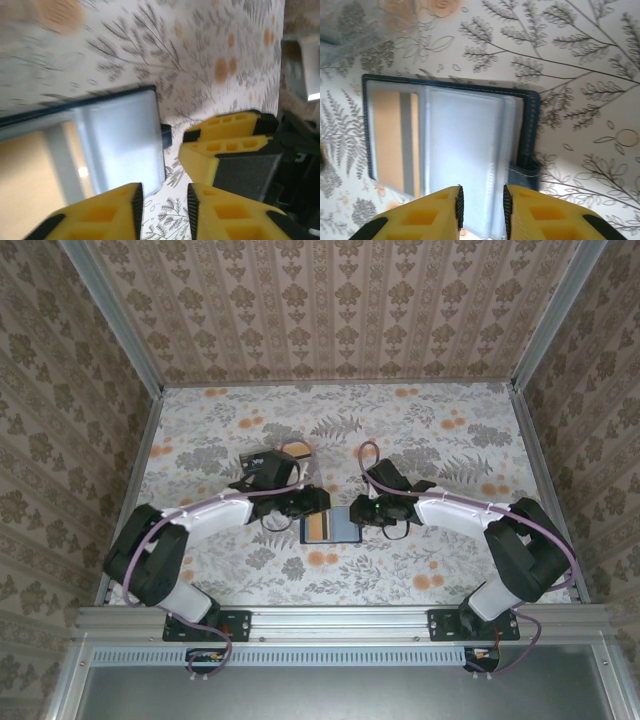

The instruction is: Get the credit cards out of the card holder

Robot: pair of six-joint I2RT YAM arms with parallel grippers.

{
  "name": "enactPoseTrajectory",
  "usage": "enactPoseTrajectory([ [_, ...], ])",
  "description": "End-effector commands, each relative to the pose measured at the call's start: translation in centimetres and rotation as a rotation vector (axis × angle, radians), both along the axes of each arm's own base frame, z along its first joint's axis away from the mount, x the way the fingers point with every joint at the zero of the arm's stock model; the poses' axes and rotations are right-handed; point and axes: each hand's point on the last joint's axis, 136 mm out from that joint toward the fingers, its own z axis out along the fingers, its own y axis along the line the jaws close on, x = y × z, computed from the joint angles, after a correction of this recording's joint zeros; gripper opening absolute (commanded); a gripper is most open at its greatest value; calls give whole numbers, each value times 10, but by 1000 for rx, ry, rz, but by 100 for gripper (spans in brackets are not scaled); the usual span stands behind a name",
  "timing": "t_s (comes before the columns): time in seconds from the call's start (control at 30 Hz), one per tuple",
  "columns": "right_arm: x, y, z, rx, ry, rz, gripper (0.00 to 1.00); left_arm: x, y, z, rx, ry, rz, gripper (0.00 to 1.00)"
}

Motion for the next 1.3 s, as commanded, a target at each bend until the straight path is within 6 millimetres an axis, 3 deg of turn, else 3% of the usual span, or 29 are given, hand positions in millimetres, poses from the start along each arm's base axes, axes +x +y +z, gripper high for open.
enactPoseTrajectory([
  [0.0, 6, 27, 16, 85, -11, 47, 28, -5, 40, -17, 122, 15, 35, 16],
  [0.07, 4, 36, 15, 100, 3, 69, 25, -7, 47, -22, 125, 30, 44, 3],
  [0.13, 4, 44, 14, 115, 12, 77, 24, -9, 48, -28, 130, 43, 40, 0],
  [0.43, 1, 67, -2, 177, 92, 85, 21, -16, 42, -59, 119, 106, 42, 0],
  [0.67, -1, 70, -19, 170, 146, 73, 19, -26, 41, -80, 156, 144, 27, 0],
  [1.17, -5, 77, -31, 199, 194, 73, 19, -33, 38, -88, 166, 166, 20, 0],
  [1.27, -6, 76, -32, 196, 195, 71, 7, -33, 38, -88, 170, 164, 18, 0],
])
